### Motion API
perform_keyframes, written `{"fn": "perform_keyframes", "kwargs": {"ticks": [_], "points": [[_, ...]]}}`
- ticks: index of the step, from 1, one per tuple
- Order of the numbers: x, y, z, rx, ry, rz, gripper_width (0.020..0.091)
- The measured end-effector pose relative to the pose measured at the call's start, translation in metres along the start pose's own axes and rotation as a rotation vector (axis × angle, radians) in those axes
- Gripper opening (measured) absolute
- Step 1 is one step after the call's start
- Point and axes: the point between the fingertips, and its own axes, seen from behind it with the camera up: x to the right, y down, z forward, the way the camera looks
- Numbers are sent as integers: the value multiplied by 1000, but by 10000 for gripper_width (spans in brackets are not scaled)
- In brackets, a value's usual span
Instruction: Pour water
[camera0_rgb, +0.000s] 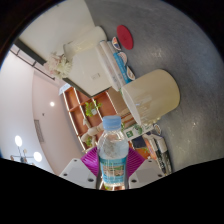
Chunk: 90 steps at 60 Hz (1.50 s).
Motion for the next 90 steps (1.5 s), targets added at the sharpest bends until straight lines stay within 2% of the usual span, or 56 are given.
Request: {"fn": "perform_keyframes", "kwargs": {"ticks": [12,25,36,47,52,62,66,80,88,90], "points": [[11,-7,6,0,38,129,316],[14,2,6,-22,78,11,319],[-18,13,5,-54,120,-537,318],[-70,-5,5,-6,156,-1171,331],[-87,-30,6,34,203,-1468,331],[-115,-123,0,225,406,-1845,332],[-113,-161,0,270,454,-1883,331],[-74,-247,13,258,498,-1886,334],[-48,-272,22,215,529,-1937,333],[-41,-274,25,203,524,-1936,352]]}}
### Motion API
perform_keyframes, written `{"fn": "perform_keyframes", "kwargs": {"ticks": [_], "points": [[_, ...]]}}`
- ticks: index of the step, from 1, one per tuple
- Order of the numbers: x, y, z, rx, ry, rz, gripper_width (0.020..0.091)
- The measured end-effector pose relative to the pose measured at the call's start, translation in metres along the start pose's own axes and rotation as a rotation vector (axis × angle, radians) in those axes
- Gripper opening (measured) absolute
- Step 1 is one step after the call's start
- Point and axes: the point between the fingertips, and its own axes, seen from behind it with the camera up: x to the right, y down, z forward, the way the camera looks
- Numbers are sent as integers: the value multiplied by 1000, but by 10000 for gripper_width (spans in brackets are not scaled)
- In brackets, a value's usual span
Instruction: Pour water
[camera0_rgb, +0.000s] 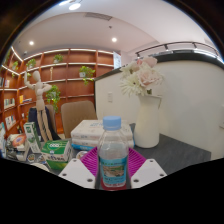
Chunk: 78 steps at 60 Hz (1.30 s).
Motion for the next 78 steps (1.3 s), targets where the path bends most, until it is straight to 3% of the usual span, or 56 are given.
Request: {"fn": "perform_keyframes", "kwargs": {"ticks": [8,17,22,26,30,35,53,78], "points": [[-2,3,0,22,-23,3,359],[-1,4,-3,30,-27,7,432],[-4,13,-3,-10,-44,17,513],[-12,21,-7,-41,-87,-6,660],[-19,24,-16,-52,-128,-15,761],[-24,24,-37,-50,-149,-10,819],[-33,29,-157,-81,-243,-20,838],[-44,-11,-260,-13,-309,-59,834]]}}
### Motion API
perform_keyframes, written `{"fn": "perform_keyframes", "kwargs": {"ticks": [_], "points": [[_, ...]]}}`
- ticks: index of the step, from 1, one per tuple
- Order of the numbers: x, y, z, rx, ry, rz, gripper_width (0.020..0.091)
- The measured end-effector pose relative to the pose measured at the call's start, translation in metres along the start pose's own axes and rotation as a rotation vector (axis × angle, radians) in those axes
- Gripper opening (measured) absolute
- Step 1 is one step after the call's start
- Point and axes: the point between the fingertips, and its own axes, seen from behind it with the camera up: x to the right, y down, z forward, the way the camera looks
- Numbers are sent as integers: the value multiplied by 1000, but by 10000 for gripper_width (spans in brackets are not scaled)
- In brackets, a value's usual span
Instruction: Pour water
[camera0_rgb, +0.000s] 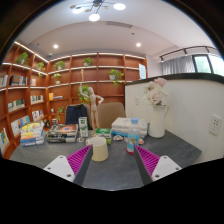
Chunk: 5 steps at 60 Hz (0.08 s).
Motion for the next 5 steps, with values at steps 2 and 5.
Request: {"fn": "perform_keyframes", "kwargs": {"ticks": [2,5], "points": [[-2,0,-4,-3,-4,-10,834],[-4,-1,-8,-4,-11,-22,834]]}}
